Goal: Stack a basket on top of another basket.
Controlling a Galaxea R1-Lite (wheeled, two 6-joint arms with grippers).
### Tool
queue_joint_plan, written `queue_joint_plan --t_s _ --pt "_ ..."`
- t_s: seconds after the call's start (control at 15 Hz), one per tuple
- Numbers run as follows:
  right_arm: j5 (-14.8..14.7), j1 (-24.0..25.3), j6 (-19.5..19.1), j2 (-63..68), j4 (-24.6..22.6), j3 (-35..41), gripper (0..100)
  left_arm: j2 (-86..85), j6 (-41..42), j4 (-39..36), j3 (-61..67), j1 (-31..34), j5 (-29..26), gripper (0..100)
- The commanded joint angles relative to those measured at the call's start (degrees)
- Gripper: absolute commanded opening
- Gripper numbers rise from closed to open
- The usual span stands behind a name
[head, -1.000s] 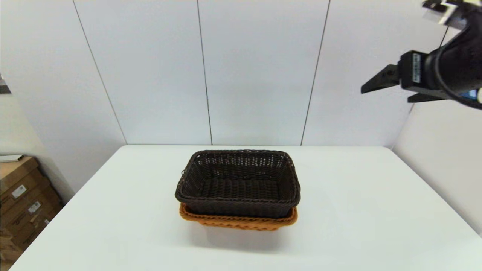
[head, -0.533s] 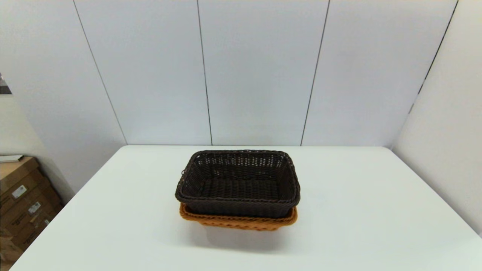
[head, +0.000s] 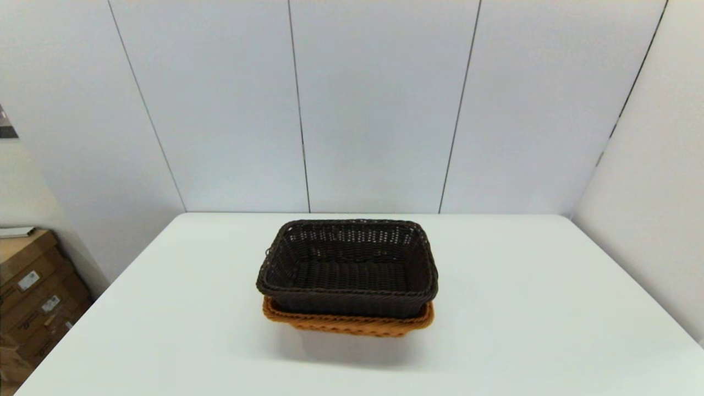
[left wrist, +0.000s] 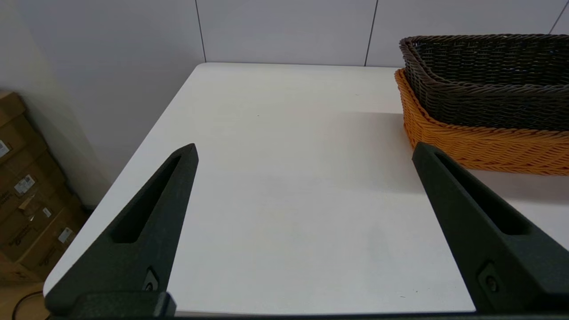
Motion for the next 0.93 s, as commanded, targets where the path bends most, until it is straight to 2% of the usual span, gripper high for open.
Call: queue_joint_plan --t_s 0.07,0.2,0.33,0.53,0.6,0.67,0.93 --pt "-0.13 -3.68 -4.98 -17.42 -0.08 9.19 100 -0.01 -0.03 0.0 0.0 0.0 0.0 100" --pt "0.4 -3.42 -5.86 -20.4 -3.25 14.2 100 -0.01 -0.03 0.0 0.0 0.0 0.0 100" --pt "3.65 -3.33 -11.04 -24.27 -19.07 28.44 100 -0.01 -0.03 0.0 0.0 0.0 0.0 100" --pt "8.04 -3.33 -21.5 -27.61 -45.0 50.67 100 -0.01 -0.03 0.0 0.0 0.0 0.0 100" --pt "8.31 -3.33 -23.17 -27.61 -50.27 55.68 100 -0.01 -0.03 0.0 0.0 0.0 0.0 100" --pt "9.01 -3.33 -23.79 -27.61 -53.26 60.25 100 -0.01 -0.03 0.0 0.0 0.0 0.0 100" --pt "15.07 -3.33 -20.71 -27.61 -53.96 69.13 100 -0.01 -0.03 0.0 0.0 0.0 0.0 100"
